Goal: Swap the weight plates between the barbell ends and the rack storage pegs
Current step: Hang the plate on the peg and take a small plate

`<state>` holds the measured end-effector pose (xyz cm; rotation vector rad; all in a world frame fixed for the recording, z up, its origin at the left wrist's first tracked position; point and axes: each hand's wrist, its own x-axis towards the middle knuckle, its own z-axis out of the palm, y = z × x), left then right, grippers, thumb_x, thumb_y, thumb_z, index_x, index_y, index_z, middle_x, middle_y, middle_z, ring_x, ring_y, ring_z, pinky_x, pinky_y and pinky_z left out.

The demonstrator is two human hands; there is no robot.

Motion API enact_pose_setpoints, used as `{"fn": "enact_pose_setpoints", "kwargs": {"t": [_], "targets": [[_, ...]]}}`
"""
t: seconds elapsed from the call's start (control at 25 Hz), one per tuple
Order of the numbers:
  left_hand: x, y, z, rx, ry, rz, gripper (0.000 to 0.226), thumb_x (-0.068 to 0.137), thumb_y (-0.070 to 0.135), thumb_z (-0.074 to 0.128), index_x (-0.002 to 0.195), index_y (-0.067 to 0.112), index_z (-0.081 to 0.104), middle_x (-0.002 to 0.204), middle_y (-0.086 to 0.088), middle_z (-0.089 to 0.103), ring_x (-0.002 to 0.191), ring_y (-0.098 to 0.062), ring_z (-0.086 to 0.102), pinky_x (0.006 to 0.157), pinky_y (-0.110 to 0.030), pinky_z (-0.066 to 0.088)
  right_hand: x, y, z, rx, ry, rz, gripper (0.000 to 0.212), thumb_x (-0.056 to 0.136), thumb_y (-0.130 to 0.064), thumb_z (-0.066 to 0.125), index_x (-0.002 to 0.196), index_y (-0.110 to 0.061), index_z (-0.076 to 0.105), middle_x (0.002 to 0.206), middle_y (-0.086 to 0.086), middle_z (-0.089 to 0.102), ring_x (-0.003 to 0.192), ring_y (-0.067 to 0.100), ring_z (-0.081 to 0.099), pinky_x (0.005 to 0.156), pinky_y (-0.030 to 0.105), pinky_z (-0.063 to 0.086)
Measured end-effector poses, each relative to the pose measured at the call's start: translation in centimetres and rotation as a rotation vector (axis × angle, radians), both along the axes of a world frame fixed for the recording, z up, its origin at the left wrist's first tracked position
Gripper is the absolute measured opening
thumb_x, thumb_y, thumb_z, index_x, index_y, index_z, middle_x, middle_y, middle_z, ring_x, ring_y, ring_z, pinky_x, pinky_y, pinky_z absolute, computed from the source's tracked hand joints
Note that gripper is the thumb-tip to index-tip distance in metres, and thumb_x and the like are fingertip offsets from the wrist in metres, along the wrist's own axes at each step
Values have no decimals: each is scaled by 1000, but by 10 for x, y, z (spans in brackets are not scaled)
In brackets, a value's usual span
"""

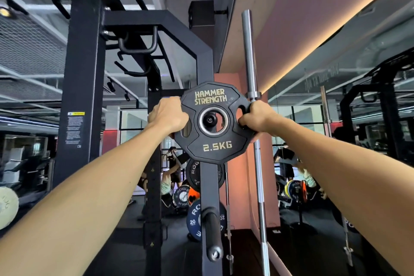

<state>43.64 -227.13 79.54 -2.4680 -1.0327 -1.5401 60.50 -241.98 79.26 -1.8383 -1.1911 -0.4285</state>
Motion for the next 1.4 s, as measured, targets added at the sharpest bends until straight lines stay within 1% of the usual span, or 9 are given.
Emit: {"fn": "enact_pose_setpoints", "kwargs": {"t": [0.12,0.28,0.44,0.52,0.68,0.92,1.16,1.32,1.4], "targets": [[16,18,13,-1,-9,1,12,78,8,52,86,13,45,90,-10,50,88,-36,54,71,-37,43,11,17,15,3,-22,-35,22,83,-11,64,66,-8,50,68,4,53,62,20,53,47,23,37],[36,46,19,-14,-3,-14,10,77,8,52,82,13,45,91,-12,53,88,-37,56,72,-38,46,31,44,22,8,-41,-48,15,82,-12,64,72,-7,55,84,11,60,79,27,58,65,27,45],[62,84,17,3,-1,-3,12,79,8,52,89,12,48,93,-12,55,89,-37,56,74,-39,48,60,84,17,47,36,17,19,83,-6,60,67,-8,51,72,7,57,60,25,58,48,22,42],[77,104,15,4,5,-3,14,79,10,52,92,12,48,98,-14,57,92,-39,56,81,-44,51,78,107,17,65,28,16,15,83,-7,58,70,-8,52,75,9,58,67,29,61,51,22,42],[108,140,5,-10,-16,-7,26,83,10,49,105,11,35,96,-13,53,90,-38,53,77,-43,46,109,150,11,115,14,16,17,84,-6,54,69,-12,48,76,7,55,79,28,56,66,27,40],[148,179,-6,-3,-35,27,42,90,9,44,125,8,21,77,-8,49,79,-36,51,70,-40,37,140,199,7,147,-16,-2,31,84,-3,51,65,-23,36,66,-4,44,76,25,49,65,26,35],[173,208,-1,-18,-21,6,42,90,6,42,127,4,22,88,-11,52,81,-35,49,74,-40,36,168,237,4,137,30,12,12,86,-3,49,80,-11,43,69,1,44,59,22,48,46,24,33],[183,218,2,-16,-23,6,58,84,2,44,136,6,18,87,-9,53,82,-34,51,74,-40,37,176,248,7,180,91,68,23,86,1,44,68,-14,41,71,10,49,57,28,51,30,26,36],[182,216,3,-12,-20,14,57,85,3,44,135,6,17,82,-7,53,82,-35,53,72,-40,39,176,246,7,152,93,57,9,87,-4,43,81,-10,46,76,15,55,55,31,58,29,27,41]]}}
